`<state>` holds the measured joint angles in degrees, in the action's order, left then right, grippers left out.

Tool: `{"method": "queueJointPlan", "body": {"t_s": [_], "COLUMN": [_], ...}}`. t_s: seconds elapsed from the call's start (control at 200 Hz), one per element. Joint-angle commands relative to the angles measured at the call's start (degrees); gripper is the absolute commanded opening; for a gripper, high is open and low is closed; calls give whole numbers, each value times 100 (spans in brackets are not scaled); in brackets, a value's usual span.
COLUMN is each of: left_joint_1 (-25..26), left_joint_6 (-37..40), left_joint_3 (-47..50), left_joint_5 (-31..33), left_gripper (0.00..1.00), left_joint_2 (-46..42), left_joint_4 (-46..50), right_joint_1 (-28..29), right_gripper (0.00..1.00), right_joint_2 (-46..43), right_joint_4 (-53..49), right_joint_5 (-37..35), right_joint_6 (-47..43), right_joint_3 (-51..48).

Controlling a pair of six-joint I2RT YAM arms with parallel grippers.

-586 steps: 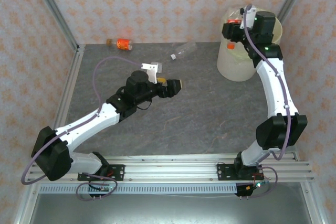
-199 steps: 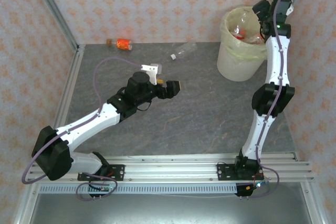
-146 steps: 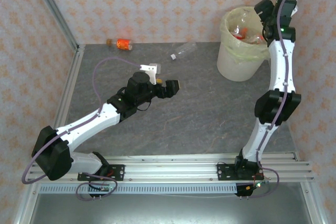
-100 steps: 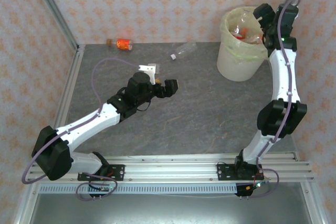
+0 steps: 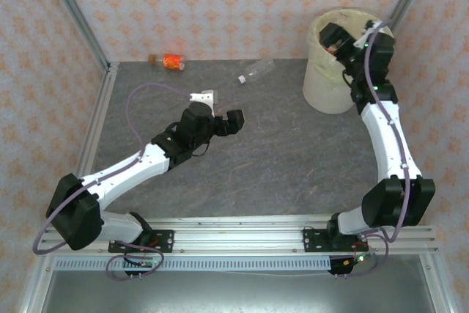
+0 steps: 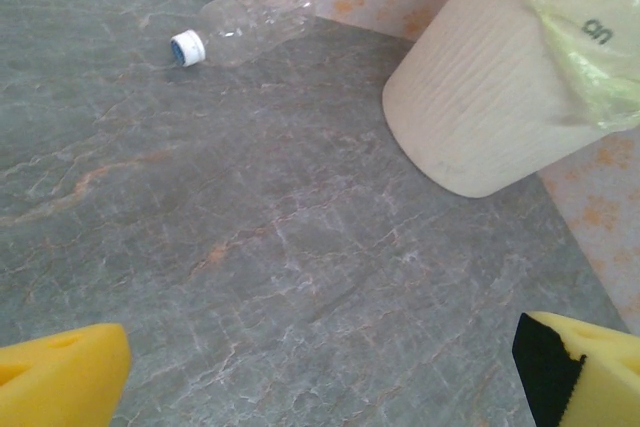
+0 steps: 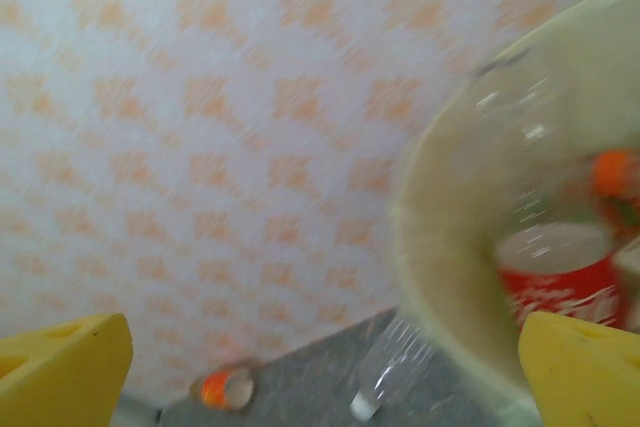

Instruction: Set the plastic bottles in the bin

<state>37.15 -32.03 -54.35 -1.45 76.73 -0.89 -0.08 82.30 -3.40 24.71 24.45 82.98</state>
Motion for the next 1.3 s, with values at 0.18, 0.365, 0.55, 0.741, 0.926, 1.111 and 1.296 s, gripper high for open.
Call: {"method": "queueJointPlan", "body": {"t_s": [0.18,0.365,0.55,0.741,0.926,1.111,1.296], "left_joint_1": [-66,-170,-315,-357,-401,-435,-481], "left_joint_6": [-519,-662,-743,-735,-717,-666,-605], "left_joint_3": [-217,-167,-70,87,231,343,412], "left_joint_5": [494,593,459,581,629,706,809], "left_gripper": [100,100,100,100,100,100,100], "left_joint_2": [210,159,97,-69,-183,-260,-372], "left_joint_4": [348,509,581,635,703,771,832], "right_joint_1": [1225,1631,1980,2167,2229,2240,2244], "right_gripper": [99,99,99,99,99,100,98], "right_joint_2": [229,836,1714,2954,4362,6007,7184], "right_joint_4": [-262,-430,-724,-1703,-2048,-3126,-3376], "right_joint_5": [141,-173,-811,-1943,-2130,-2963,-3472], "right_joint_6": [-1332,-1274,-799,821,1762,1719,1481], "right_joint_3": [120,408,924,2024,3143,5267,6704]}}
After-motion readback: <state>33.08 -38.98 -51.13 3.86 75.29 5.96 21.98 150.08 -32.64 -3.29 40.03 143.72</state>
